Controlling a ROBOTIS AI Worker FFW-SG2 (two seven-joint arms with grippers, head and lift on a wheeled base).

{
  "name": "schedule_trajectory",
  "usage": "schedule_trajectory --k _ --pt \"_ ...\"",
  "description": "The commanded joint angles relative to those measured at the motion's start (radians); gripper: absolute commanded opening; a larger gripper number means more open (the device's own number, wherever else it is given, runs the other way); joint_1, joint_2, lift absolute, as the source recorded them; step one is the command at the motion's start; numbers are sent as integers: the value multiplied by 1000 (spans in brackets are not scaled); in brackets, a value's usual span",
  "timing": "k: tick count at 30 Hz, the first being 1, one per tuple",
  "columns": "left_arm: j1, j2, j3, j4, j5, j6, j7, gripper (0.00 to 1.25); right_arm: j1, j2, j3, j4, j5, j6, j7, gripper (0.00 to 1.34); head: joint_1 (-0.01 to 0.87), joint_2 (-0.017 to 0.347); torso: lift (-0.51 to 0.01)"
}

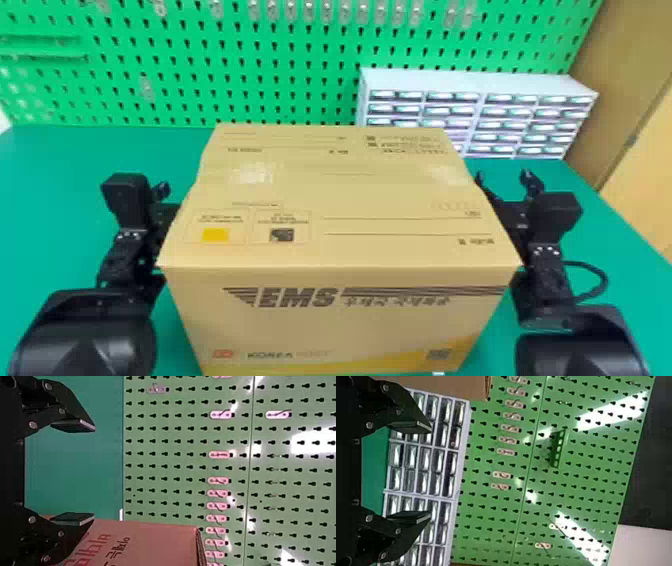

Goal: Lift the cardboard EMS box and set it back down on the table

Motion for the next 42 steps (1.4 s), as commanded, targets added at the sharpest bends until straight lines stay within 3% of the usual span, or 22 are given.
schedule_trajectory --k 1,21,32,42 --pt "-1 0 -2 0 3 -1 -16 787 0 2 6 1 0 0 0 839 678 -14 -95" --pt "-62 0 -11 -38 5 -1 -48 787 -43 9 -3 -49 -5 0 0 839 678 -14 -95" --pt "-127 0 -5 -71 -14 1 -58 787 -99 -5 11 -85 -5 0 0 839 678 -14 -95" --pt "-137 0 9 -81 -25 -1 -58 785 -119 -12 18 -89 0 0 0 841 678 -14 -95"
